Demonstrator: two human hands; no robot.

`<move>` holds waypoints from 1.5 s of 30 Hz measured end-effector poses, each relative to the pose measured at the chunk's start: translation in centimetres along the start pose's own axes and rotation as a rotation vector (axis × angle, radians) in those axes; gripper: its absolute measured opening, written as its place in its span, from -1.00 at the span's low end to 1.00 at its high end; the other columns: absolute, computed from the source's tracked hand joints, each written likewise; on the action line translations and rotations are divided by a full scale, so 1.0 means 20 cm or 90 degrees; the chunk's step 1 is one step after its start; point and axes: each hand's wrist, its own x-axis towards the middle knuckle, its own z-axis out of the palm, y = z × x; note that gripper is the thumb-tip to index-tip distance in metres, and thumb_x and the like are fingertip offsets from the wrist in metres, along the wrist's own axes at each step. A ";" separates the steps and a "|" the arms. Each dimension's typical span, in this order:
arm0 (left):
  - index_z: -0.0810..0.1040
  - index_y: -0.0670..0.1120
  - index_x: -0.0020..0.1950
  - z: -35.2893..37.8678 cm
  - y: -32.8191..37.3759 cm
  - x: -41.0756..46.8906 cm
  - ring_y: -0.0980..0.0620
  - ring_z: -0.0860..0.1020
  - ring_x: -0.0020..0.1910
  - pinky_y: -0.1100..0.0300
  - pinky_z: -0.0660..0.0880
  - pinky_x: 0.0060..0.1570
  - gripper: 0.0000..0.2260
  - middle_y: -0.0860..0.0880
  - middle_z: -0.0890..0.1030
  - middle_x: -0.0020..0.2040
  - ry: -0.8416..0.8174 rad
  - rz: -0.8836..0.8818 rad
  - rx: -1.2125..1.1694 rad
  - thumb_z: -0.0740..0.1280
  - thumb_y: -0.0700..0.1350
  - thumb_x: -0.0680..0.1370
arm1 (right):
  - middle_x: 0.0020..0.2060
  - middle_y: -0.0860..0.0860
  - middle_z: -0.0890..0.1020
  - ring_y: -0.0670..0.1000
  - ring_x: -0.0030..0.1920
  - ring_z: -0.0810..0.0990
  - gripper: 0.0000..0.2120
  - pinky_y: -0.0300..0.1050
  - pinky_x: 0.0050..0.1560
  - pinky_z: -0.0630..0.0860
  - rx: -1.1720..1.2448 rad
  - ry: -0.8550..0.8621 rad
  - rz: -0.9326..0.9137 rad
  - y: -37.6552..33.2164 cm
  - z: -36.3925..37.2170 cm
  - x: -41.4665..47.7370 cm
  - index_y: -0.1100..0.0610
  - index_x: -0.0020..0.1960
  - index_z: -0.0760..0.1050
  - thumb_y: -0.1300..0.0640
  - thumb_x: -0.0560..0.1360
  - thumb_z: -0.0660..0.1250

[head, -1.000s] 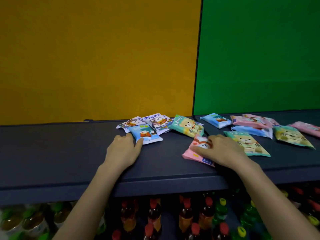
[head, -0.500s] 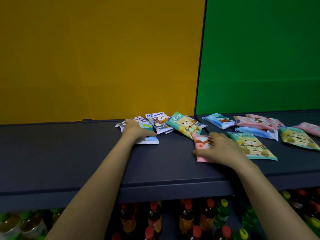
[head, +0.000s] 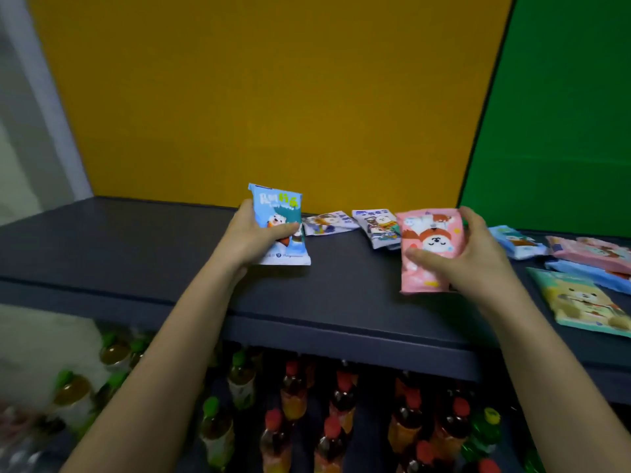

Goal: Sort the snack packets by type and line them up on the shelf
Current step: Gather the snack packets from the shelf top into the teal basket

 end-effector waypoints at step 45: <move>0.43 -0.21 0.10 -1.64 -4.37 -3.83 0.20 0.44 -0.60 0.33 0.38 -0.57 -0.81 -0.04 0.55 -0.41 0.775 -0.640 -0.131 0.35 -0.26 0.52 | 0.07 -0.13 0.52 -0.12 -0.06 0.56 -0.23 0.04 0.12 0.53 0.021 -1.180 0.005 1.73 3.93 -4.29 0.08 0.45 0.14 0.25 0.38 0.47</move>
